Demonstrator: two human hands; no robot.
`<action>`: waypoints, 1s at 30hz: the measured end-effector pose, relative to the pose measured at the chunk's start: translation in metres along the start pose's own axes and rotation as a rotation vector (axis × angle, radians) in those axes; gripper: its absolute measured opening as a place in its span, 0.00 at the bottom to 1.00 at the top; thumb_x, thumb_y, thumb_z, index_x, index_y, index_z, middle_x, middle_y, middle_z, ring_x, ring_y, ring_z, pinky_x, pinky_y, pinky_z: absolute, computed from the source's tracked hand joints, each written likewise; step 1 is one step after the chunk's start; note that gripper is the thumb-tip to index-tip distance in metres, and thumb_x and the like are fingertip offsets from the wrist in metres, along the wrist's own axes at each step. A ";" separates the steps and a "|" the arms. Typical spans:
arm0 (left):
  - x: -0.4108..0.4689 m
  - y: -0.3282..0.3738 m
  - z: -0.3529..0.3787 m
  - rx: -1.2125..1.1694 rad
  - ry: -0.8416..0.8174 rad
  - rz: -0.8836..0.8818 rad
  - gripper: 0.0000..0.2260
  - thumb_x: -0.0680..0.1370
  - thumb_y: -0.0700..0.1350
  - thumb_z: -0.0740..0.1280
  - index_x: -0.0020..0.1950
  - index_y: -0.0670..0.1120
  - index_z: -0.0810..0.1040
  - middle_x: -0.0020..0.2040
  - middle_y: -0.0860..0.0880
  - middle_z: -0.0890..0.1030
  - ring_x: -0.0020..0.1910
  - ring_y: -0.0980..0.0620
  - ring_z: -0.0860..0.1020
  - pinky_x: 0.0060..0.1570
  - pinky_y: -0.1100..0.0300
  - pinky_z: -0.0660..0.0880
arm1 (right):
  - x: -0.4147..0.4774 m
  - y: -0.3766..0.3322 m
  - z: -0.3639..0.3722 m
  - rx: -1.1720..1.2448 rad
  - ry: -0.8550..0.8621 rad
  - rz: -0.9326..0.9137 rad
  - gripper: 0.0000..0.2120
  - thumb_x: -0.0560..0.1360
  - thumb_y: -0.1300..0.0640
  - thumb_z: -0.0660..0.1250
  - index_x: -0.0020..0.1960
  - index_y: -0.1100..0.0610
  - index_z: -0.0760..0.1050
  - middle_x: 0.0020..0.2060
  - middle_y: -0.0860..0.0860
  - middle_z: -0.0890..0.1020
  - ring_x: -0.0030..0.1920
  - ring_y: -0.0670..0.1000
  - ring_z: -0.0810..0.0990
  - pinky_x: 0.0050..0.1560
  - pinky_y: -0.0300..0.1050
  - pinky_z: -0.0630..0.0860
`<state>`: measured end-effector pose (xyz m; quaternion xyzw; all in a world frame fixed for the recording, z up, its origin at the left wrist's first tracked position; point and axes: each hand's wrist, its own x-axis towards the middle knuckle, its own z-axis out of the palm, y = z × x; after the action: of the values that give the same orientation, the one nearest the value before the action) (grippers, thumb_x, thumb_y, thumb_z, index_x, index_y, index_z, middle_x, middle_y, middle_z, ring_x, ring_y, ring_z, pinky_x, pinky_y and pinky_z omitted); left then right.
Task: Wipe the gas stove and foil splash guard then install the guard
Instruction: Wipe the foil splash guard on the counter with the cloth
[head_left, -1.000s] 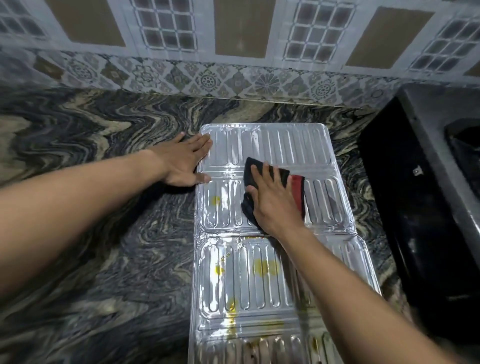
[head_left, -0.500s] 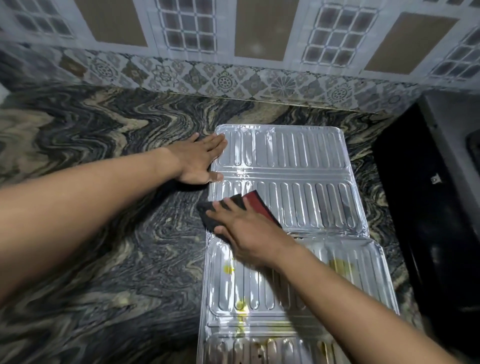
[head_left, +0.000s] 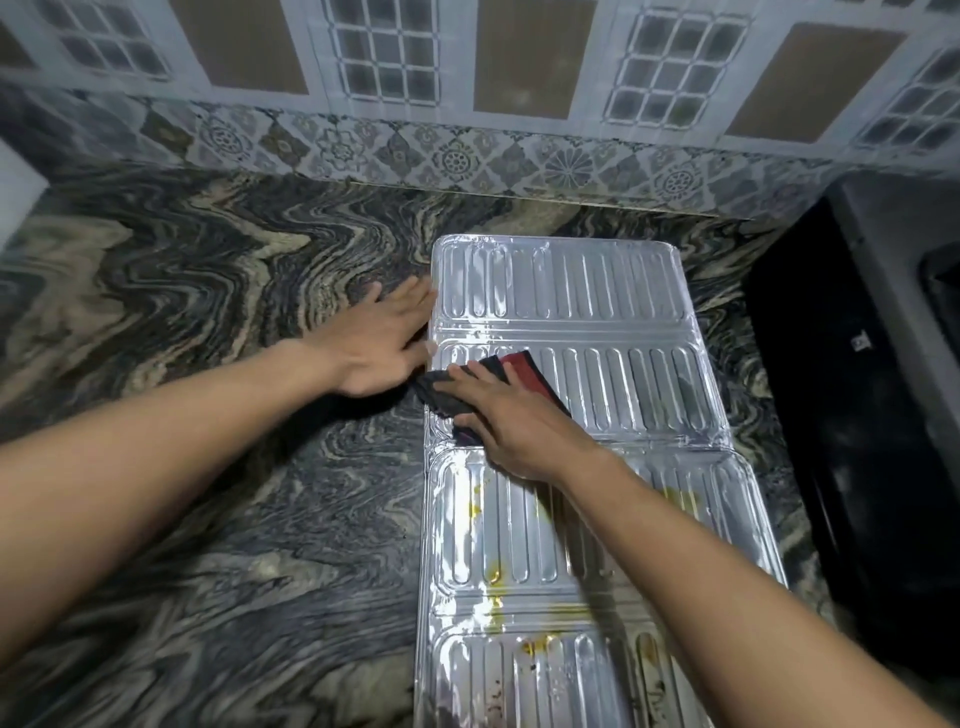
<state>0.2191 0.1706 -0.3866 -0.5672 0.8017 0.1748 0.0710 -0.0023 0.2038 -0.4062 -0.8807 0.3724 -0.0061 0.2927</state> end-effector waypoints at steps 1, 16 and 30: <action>-0.011 0.004 0.002 -0.027 -0.033 0.007 0.43 0.75 0.72 0.45 0.80 0.47 0.38 0.79 0.49 0.36 0.78 0.54 0.36 0.76 0.53 0.36 | 0.001 -0.001 -0.002 0.007 0.016 0.006 0.23 0.83 0.54 0.58 0.77 0.52 0.60 0.77 0.51 0.63 0.78 0.52 0.57 0.78 0.54 0.49; -0.019 0.023 0.015 0.162 -0.222 -0.077 0.74 0.47 0.86 0.58 0.79 0.46 0.32 0.79 0.49 0.33 0.77 0.49 0.31 0.74 0.38 0.33 | 0.031 0.001 -0.041 -0.213 -0.002 0.061 0.25 0.73 0.58 0.67 0.70 0.51 0.71 0.64 0.54 0.77 0.64 0.59 0.74 0.58 0.49 0.70; -0.021 0.032 0.007 0.184 -0.301 -0.138 0.73 0.49 0.85 0.59 0.78 0.48 0.30 0.78 0.51 0.31 0.77 0.48 0.30 0.74 0.39 0.32 | -0.070 0.043 0.001 -0.154 0.116 0.352 0.27 0.84 0.52 0.50 0.81 0.55 0.46 0.80 0.55 0.48 0.80 0.55 0.44 0.78 0.57 0.42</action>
<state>0.1962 0.2009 -0.3798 -0.5794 0.7538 0.1782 0.2537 -0.0808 0.2270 -0.4149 -0.8199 0.5363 0.0226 0.1992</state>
